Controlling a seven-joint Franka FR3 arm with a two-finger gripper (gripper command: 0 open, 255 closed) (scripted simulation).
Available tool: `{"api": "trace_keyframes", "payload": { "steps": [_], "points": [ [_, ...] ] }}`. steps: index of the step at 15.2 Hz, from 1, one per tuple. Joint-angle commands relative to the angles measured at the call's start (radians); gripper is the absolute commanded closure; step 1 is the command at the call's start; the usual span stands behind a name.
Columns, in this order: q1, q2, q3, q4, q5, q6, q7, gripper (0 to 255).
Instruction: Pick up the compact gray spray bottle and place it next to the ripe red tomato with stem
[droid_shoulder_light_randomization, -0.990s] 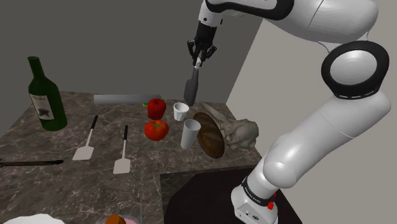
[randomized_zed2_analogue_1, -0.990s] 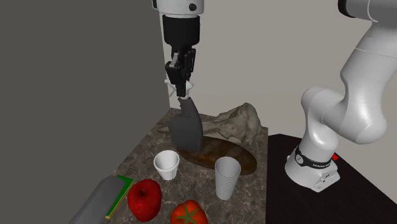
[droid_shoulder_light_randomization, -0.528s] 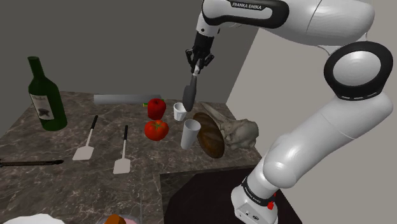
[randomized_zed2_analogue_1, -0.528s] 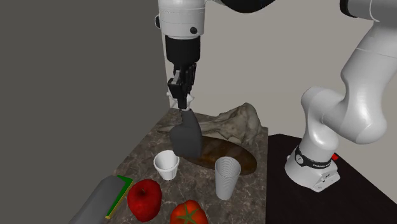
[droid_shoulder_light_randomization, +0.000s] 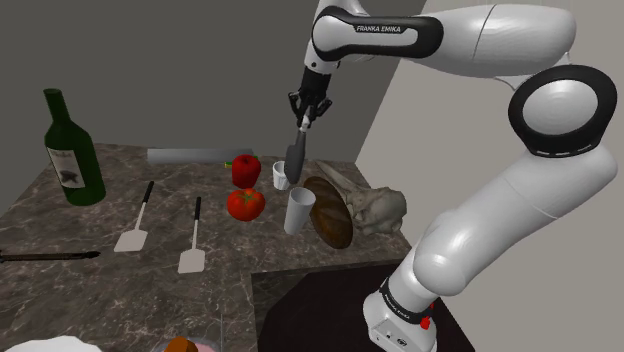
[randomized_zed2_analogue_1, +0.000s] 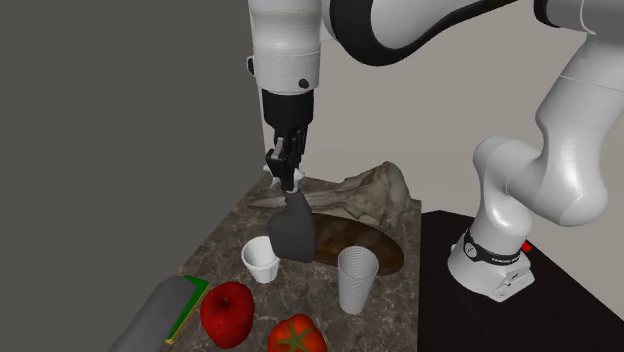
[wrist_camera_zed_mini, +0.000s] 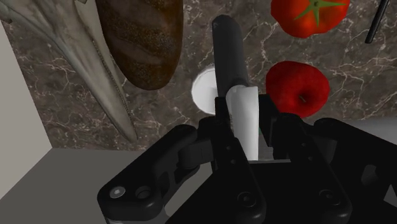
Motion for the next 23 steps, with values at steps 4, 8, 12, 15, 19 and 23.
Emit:
{"api": "trace_keyframes", "payload": {
  "steps": [4,8,12,15,19,23],
  "points": [
    [0.0,0.004,0.0,-0.064,0.0,0.069,0.003,255],
    [0.0,0.012,-0.001,-0.11,-0.001,0.122,0.004,255],
    [-0.001,0.024,-0.002,-0.152,-0.001,0.176,0.005,255],
    [-0.001,0.035,-0.003,-0.181,-0.001,0.217,0.005,255],
    [-0.001,0.052,-0.003,-0.216,0.0,0.268,0.005,255],
    [-0.001,0.052,-0.003,-0.216,0.0,0.268,0.005,255]
  ]
}}
